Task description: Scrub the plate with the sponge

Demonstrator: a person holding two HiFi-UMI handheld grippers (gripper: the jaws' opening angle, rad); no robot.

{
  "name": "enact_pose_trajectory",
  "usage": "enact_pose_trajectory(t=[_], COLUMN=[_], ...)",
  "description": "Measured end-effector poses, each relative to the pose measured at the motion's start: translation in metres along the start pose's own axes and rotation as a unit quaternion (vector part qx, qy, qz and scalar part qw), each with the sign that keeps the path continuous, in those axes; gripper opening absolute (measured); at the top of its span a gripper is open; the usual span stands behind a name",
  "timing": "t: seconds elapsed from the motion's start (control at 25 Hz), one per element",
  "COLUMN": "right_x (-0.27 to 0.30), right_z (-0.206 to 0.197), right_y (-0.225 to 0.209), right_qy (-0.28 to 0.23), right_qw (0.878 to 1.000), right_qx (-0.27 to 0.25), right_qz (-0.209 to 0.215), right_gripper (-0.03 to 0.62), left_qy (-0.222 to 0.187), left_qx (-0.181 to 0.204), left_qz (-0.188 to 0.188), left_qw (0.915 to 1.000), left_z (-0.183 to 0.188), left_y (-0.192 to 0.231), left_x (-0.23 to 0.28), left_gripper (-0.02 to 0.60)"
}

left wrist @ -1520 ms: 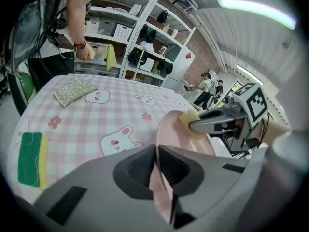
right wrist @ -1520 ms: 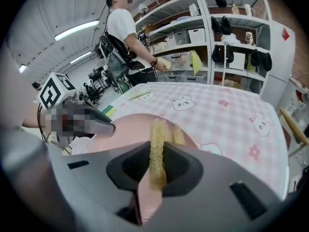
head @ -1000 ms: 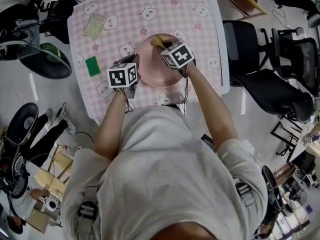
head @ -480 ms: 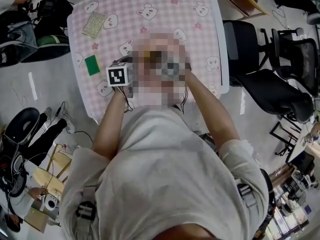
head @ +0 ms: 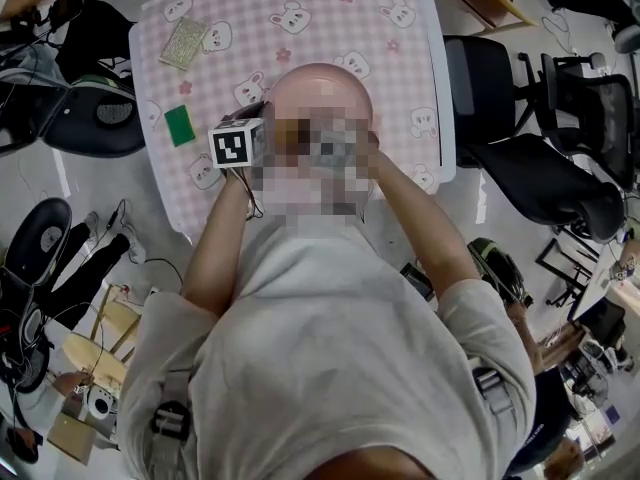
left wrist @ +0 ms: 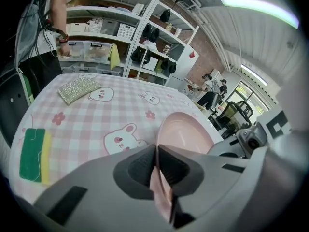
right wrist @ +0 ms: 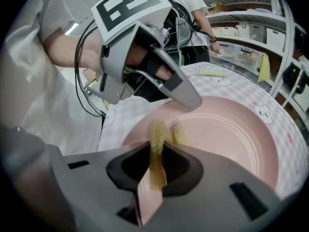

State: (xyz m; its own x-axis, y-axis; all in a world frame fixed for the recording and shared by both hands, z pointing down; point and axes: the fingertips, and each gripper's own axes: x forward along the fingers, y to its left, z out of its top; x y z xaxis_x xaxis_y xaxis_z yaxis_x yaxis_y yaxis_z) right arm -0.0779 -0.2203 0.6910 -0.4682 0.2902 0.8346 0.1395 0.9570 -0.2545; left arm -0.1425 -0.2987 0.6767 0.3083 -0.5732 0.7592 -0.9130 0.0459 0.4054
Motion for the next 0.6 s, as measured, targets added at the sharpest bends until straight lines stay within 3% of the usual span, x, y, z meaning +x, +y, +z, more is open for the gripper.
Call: enact_pose_trajectory(t=[0.36,0.6], right_x=[-0.001,-0.010], right_z=[-0.047,-0.071], right_y=[0.038,0.040], right_qy=[0.087,0.131], right_qw=[0.993,0.988], right_qx=[-0.066,-0.067], right_qz=[0.043,0.044], right_gripper=[0.066,0.066], left_qy=[0.005,0.005], left_qx=[-0.003,-0.005], left_qz=[-0.003,-0.004], left_qw=[1.0000,1.0000], left_z=[-0.005,-0.005], left_y=[0.002,0.003], left_x=[0.001,0.001], left_gripper=[0.028,0.028])
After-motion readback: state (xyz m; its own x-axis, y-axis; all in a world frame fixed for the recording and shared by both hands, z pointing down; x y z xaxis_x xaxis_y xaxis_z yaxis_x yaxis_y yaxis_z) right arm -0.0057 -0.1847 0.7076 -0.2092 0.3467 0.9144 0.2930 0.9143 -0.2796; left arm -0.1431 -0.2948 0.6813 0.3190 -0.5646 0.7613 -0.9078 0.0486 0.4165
